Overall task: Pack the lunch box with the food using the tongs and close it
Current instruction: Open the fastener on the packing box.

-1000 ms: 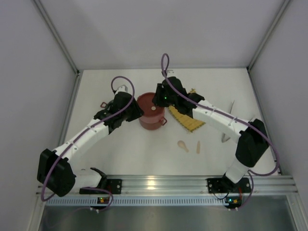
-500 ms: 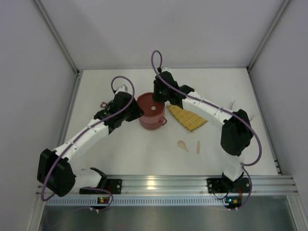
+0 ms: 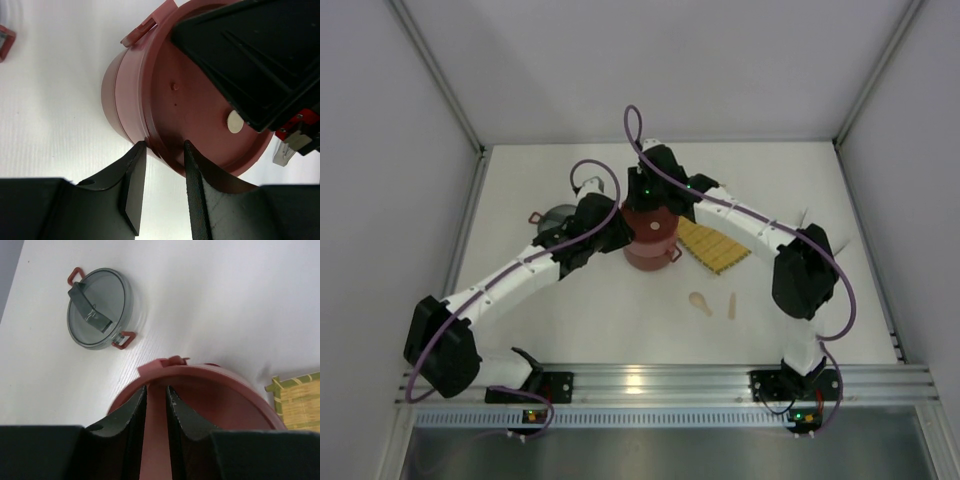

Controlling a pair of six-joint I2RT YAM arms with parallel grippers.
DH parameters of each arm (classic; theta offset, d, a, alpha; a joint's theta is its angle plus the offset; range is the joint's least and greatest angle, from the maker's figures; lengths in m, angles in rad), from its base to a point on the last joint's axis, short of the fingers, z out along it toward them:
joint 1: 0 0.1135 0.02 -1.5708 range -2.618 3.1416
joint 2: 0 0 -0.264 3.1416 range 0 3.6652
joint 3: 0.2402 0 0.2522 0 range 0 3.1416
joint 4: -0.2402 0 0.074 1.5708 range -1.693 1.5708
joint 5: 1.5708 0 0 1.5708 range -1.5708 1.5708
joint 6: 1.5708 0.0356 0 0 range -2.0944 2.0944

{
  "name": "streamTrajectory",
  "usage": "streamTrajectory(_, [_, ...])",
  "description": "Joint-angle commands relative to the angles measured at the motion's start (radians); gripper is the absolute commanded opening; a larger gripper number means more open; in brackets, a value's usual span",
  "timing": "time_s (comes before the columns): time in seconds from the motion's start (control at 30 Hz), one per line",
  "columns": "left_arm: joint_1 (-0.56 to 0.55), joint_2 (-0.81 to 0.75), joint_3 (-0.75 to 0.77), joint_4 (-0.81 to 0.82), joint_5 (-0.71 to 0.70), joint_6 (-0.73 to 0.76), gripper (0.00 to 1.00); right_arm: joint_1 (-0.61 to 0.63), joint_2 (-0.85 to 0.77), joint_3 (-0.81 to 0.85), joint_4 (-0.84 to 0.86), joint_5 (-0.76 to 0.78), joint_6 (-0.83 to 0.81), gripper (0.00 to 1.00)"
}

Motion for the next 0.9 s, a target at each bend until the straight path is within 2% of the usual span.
streamTrajectory(0.0, [-0.069,0.052,-0.008,-0.042,0.051,-0.006,0.39,-0.006,0.034,0.013,-0.004,-0.086,-0.051,0.22])
streamTrajectory(0.27, [-0.081,0.012,-0.019,-0.054,-0.007,-0.023,0.39,-0.006,-0.015,-0.032,0.002,-0.046,-0.067,0.22])
streamTrajectory(0.4, [-0.081,-0.002,-0.014,-0.066,-0.027,-0.023,0.42,-0.006,-0.153,-0.060,0.011,0.052,-0.067,0.23])
streamTrajectory(0.53, [-0.081,-0.028,-0.001,-0.056,-0.057,-0.013,0.49,-0.015,-0.258,-0.057,-0.015,0.084,-0.059,0.25])
streamTrajectory(0.63, [-0.081,-0.041,0.033,-0.063,-0.092,0.007,0.51,-0.023,-0.327,-0.063,-0.044,0.100,-0.047,0.28])
streamTrajectory(0.8, [-0.080,-0.040,0.111,-0.097,-0.135,0.027,0.53,-0.023,-0.426,-0.082,-0.186,0.176,-0.021,0.32])
streamTrajectory(0.87, [-0.080,-0.057,0.124,-0.097,-0.188,0.030,0.56,-0.023,-0.487,-0.166,-0.200,0.167,0.007,0.33])
